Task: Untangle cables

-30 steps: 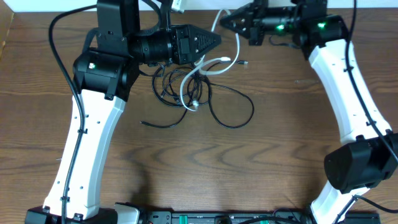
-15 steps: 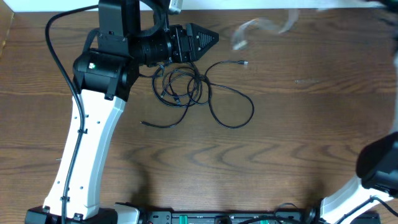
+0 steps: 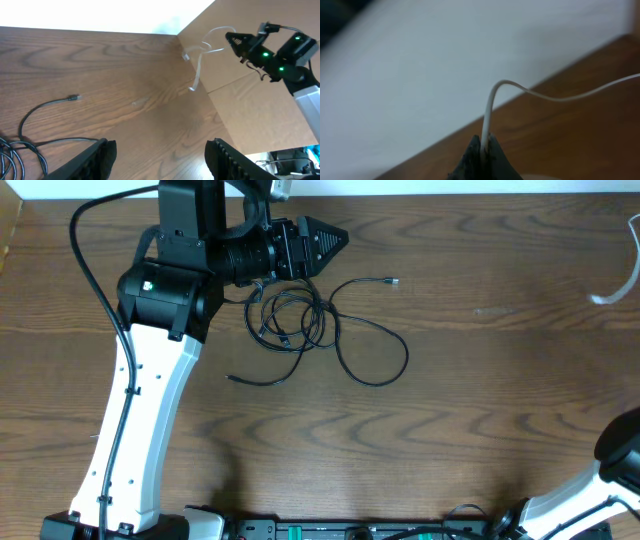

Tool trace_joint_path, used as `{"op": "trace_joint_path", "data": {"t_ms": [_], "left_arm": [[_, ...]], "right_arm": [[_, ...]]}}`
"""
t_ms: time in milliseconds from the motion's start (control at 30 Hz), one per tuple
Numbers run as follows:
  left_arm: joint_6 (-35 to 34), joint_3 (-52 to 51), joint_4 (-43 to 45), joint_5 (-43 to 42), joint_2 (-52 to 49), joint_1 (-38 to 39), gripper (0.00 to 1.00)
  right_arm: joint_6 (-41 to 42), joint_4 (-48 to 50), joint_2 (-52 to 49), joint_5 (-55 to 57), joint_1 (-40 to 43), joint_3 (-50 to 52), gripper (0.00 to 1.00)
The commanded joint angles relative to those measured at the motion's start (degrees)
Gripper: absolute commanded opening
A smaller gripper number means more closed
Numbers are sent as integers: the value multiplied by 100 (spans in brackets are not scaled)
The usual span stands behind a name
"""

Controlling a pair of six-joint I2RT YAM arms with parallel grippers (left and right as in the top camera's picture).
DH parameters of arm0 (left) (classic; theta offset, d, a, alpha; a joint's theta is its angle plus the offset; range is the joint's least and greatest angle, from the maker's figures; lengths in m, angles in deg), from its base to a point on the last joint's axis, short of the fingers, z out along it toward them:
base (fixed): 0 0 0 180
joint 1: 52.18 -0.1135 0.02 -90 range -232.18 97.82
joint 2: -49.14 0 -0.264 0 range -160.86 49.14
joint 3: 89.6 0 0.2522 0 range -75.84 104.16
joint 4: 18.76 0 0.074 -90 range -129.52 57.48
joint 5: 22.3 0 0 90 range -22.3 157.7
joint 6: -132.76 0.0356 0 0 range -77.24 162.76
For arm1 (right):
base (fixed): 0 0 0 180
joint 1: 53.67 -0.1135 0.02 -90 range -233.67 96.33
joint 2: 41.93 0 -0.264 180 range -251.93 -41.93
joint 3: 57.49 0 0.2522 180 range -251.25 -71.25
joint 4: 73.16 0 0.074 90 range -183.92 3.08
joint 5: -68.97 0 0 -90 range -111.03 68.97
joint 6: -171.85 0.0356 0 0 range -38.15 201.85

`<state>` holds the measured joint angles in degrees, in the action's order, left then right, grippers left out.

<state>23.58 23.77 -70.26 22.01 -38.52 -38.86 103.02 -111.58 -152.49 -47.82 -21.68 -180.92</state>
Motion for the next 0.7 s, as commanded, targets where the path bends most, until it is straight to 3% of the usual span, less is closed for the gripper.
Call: {"op": "trace_joint_path", "data": {"t_ms": [0,333,367,400,500,533,667], "left_arm": [[160,-87,-81,275,4,-7,63],[160,-105,-278,619,-33,-7,63],[160,-105,-275,636,-42,-7,63],[160,-105,-275,636,-44,-7,63],[160,-105,-275,636,-76,-7,63],[160,-105,-275,636,-109,-7,63],[160,-105,-278,638,-199,-7,63]], "right_arm": [[-605,0,-693,1390,2,-26,1],[-557,262,-1943,1488,72,-26,3],[-549,275,-1974,1521,72,-26,8],[-533,275,-1982,1574,70,-26,21],[-535,256,-1971,1615,76,-39,95],[-535,90,-1941,1617,83,-59,99],[-535,-396,-1871,1703,83,-59,99]]}}
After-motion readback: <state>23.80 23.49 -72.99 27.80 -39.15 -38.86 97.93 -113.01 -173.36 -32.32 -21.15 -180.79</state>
